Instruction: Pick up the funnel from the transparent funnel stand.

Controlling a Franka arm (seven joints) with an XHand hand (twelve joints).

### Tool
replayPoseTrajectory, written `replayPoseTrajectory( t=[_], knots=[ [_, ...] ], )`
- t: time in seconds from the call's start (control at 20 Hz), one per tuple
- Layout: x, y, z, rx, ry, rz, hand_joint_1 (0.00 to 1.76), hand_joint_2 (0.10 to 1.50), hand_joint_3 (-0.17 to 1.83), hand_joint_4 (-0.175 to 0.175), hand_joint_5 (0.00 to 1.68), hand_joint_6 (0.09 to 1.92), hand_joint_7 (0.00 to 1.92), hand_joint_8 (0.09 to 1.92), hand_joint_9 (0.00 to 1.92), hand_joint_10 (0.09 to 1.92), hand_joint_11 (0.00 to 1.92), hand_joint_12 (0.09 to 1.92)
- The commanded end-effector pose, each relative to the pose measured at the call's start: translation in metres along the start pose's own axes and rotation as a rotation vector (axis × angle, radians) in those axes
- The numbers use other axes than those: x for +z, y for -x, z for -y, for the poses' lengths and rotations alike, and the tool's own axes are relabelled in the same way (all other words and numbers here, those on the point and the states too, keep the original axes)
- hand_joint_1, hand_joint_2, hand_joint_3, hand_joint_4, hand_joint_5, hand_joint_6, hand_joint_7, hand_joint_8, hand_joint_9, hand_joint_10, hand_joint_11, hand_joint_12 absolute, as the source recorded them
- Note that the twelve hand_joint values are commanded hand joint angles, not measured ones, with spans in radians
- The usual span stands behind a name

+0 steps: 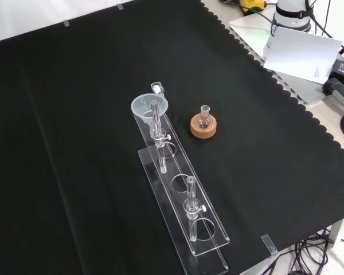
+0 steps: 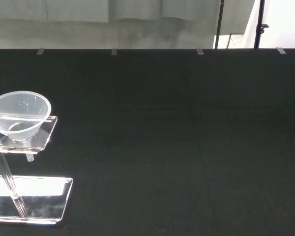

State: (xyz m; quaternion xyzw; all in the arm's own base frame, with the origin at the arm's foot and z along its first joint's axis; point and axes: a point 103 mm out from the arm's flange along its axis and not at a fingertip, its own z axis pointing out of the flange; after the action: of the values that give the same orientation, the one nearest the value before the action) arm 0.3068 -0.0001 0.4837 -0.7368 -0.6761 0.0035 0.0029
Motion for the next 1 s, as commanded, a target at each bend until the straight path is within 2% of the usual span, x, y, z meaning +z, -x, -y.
replayPoseTrajectory(
  t=[0.05,0.15,0.25,0.35,0.45,0.6,0.75,0.85,0.9,1.0],
  knots=[
    [-0.001,0.004,-0.001,0.0,0.007,0.01,0.3,0.58,-0.01,0.038,0.0,0.09,0.0,0.09,0.0,0.09,0.0,0.83],
    [-0.002,0.007,-0.002,-0.006,0.006,0.025,0.31,0.57,-0.01,0.04,0.0,0.09,0.0,0.09,0.0,0.09,0.0,1.07],
    [-0.002,0.005,-0.003,-0.006,0.061,0.091,0.31,0.57,-0.01,0.04,0.0,0.09,0.0,0.09,0.0,0.09,0.0,1.13],
    [-0.001,0.005,-0.008,-0.018,0.063,0.097,0.32,0.57,-0.01,0.04,0.0,0.09,0.0,0.09,0.0,0.09,0.0,0.98],
    [-0.001,0.002,-0.019,-0.028,0.034,0.084,0.32,0.57,0.0,0.04,0.0,0.09,0.0,0.09,0.0,0.09,0.0,0.8],
    [-0.005,-0.012,-0.033,-0.044,0.008,0.079,0.33,0.57,0.0,0.04,0.0,0.09,0.0,0.09,0.0,0.09,0.0,0.71],
    [-0.008,-0.033,-0.042,-0.078,0.022,0.021,0.34,0.57,0.0,0.04,0.0,0.09,0.0,0.09,0.0,0.09,0.0,0.7],
    [-0.008,-0.04,-0.049,-0.096,0.065,-0.081,0.35,0.57,0.0,0.041,0.0,0.09,0.0,0.09,0.0,0.09,0.0,0.65],
    [-0.009,-0.043,-0.053,-0.09,0.042,-0.116,0.36,0.57,0.0,0.041,0.0,0.09,0.0,0.09,0.0,0.09,0.0,0.54],
    [-0.007,-0.047,-0.059,-0.091,0.036,-0.106,0.37,0.58,0.0,0.039,0.0,0.09,0.0,0.09,0.0,0.09,0.0,0.25]
  ],
)
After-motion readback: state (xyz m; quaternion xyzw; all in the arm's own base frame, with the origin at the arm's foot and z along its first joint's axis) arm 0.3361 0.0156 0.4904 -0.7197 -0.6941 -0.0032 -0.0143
